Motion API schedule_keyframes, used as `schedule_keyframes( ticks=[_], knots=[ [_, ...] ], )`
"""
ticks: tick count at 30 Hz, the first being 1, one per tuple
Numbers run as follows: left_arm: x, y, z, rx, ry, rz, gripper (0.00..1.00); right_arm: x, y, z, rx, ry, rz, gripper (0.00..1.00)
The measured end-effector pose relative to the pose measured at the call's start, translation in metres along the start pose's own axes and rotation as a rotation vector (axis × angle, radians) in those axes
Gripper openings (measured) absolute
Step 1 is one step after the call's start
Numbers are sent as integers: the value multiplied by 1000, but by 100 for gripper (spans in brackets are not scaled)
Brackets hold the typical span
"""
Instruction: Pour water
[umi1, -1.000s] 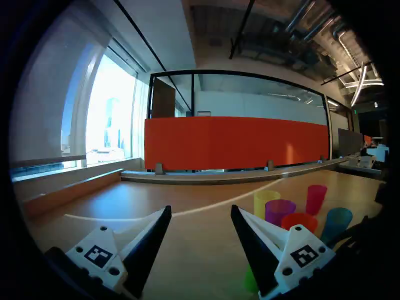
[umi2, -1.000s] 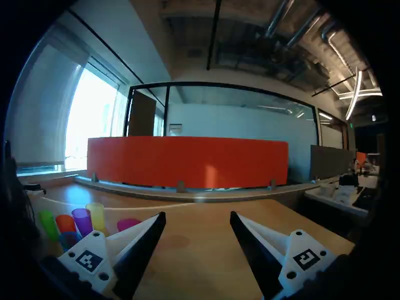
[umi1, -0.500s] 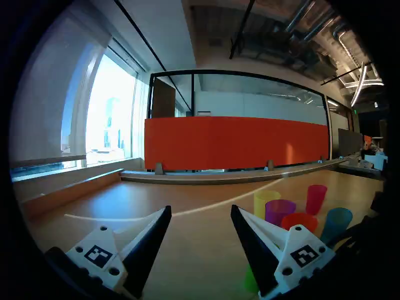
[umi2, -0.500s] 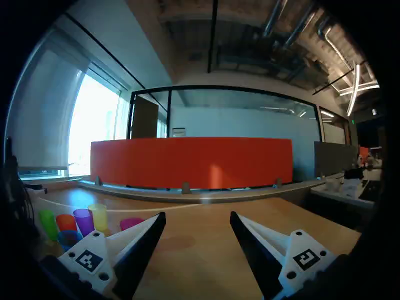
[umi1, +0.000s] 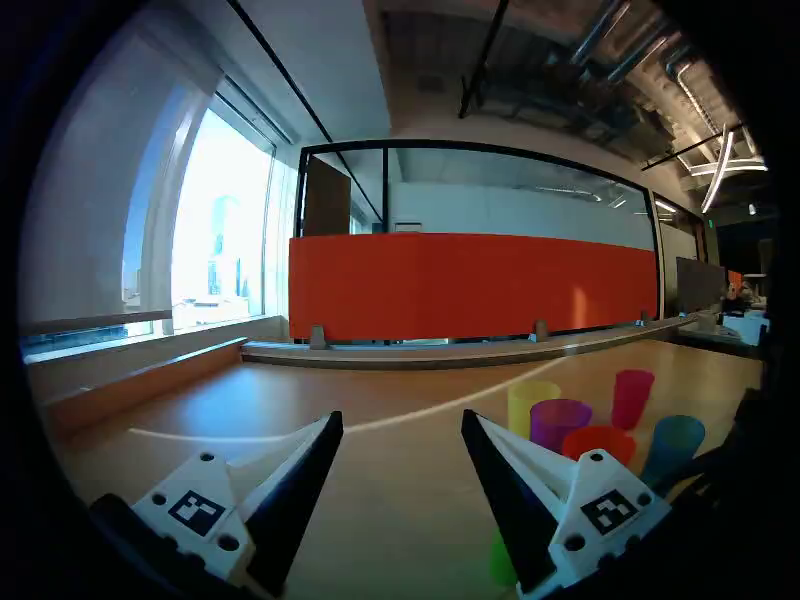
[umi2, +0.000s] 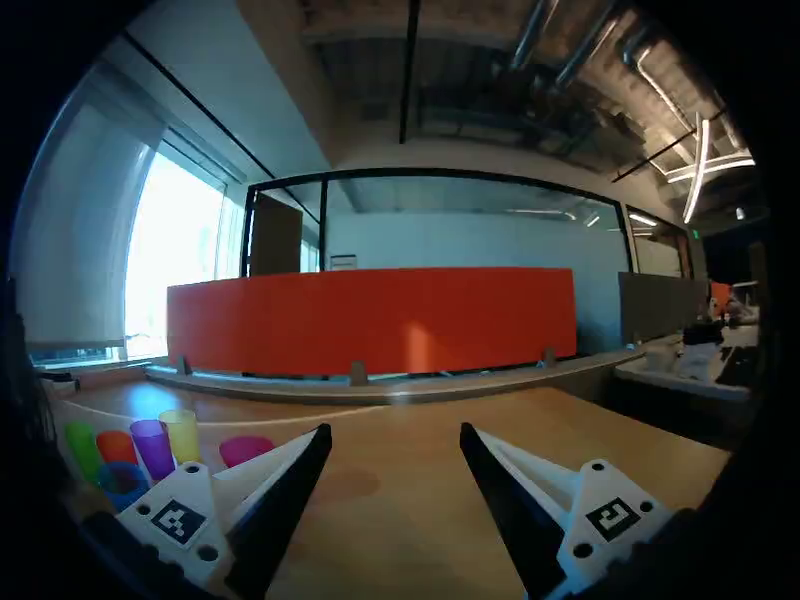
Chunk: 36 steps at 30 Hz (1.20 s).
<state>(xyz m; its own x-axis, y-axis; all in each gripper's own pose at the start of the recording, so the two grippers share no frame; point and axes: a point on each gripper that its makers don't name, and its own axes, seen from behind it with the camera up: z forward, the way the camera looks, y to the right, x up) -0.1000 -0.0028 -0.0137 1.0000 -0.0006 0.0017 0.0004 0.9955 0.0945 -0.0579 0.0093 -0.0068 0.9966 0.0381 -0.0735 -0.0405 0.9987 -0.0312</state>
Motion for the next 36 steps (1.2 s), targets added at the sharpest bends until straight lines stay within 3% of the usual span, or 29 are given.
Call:
schedule_keyframes(
  ticks=[18, 36],
  knots=[
    [0, 0, 0, 0, 0, 0, 88, -27, -5, 5, -2, -47, -26, 99],
    [0, 0, 0, 0, 0, 0, 88, -26, -5, 4, -5, -54, -34, 99]
  ],
)
